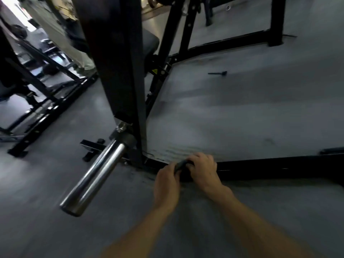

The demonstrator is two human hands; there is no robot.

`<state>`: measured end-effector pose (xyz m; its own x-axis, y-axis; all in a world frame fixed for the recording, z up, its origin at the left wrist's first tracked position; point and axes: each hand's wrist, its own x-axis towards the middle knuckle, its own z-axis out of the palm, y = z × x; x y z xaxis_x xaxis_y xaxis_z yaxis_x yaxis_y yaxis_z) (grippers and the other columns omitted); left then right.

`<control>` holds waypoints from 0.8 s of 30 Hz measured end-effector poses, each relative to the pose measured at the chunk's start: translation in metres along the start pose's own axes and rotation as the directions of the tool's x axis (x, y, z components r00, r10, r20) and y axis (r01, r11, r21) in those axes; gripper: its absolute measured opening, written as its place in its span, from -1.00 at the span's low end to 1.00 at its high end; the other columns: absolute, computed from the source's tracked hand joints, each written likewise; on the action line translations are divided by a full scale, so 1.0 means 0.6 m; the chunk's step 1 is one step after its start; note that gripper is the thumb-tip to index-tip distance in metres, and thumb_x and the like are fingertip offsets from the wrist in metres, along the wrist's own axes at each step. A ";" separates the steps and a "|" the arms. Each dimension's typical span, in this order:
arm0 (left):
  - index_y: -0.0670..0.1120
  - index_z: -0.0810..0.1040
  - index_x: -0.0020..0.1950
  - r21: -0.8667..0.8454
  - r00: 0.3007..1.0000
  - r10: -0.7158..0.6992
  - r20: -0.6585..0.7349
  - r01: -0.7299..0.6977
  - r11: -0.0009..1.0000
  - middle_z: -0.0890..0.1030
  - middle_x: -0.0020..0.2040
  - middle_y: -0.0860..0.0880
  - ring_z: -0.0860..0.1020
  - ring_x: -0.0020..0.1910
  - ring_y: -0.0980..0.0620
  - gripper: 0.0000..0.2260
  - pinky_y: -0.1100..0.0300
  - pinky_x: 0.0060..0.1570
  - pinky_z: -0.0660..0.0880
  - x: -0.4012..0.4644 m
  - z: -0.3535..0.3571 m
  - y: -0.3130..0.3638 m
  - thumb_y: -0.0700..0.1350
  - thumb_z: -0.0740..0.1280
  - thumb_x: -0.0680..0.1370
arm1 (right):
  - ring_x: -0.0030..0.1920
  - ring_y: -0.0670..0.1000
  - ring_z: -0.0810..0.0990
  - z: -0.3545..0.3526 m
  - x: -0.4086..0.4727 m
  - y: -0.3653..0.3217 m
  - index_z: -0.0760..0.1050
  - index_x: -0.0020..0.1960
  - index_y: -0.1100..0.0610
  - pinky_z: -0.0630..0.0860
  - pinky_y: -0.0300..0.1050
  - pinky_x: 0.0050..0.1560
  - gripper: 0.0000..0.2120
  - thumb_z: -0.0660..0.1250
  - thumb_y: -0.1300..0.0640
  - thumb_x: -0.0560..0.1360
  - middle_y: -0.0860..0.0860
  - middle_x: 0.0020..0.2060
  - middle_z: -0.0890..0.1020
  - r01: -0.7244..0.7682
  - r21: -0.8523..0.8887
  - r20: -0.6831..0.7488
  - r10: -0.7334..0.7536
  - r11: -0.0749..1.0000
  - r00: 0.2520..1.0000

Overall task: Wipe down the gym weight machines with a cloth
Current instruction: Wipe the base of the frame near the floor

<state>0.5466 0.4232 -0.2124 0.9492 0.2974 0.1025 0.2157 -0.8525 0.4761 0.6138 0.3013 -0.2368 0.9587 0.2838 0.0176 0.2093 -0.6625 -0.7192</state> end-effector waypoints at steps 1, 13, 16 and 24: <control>-0.13 0.60 0.14 -0.085 0.989 -0.144 -0.039 0.141 0.986 0.65 0.05 -0.12 0.60 0.05 -0.14 -0.84 0.10 -0.07 0.41 0.006 -0.021 -0.010 -0.07 0.33 0.63 | 0.14 0.18 0.56 0.008 0.008 -0.036 0.62 0.09 0.10 0.50 0.00 0.07 -0.84 0.34 0.07 0.58 0.07 0.06 0.64 -0.038 0.105 0.062 0.032 0.994 0.998; -0.32 0.64 -0.05 -0.813 0.630 -0.575 0.522 0.571 -0.112 0.67 -0.34 -0.23 0.64 -0.48 -0.08 -0.67 0.17 -0.55 0.56 0.064 -0.080 -0.103 -0.18 0.15 0.71 | -0.23 0.14 0.58 0.089 0.090 -0.156 0.52 -0.01 0.29 0.58 -0.06 -0.30 -0.82 0.33 0.15 0.63 0.17 -0.21 0.58 -0.710 0.704 0.679 0.322 -0.029 0.660; -0.36 0.62 -0.07 -0.871 0.673 -0.583 0.455 0.473 -0.134 0.68 -0.20 -0.26 0.67 -0.31 -0.08 -0.69 0.18 -0.31 0.63 0.078 -0.086 -0.116 -0.25 0.16 0.71 | -0.25 0.15 0.55 0.111 0.116 -0.160 0.51 -0.14 0.24 0.56 0.02 -0.28 -0.79 0.26 0.19 0.65 0.18 -0.25 0.58 -0.721 0.693 0.688 0.330 -0.032 0.647; -0.36 0.50 0.18 -0.947 0.732 -0.621 0.281 0.318 -0.054 0.56 0.03 -0.30 0.57 -0.08 -0.11 -0.73 0.33 -0.22 0.59 0.090 -0.117 -0.139 -0.47 0.05 0.63 | 0.11 0.30 0.64 0.153 0.128 -0.201 0.62 -0.06 0.11 0.57 0.26 0.20 -0.61 0.13 0.48 0.52 0.24 0.07 0.67 -0.568 0.819 0.541 0.221 0.084 0.812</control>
<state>0.5635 0.5407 -0.1853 0.6249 0.6263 -0.4660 0.0732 0.5473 0.8337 0.6443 0.4666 -0.2124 0.7202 0.4587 -0.5205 -0.6849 0.3505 -0.6388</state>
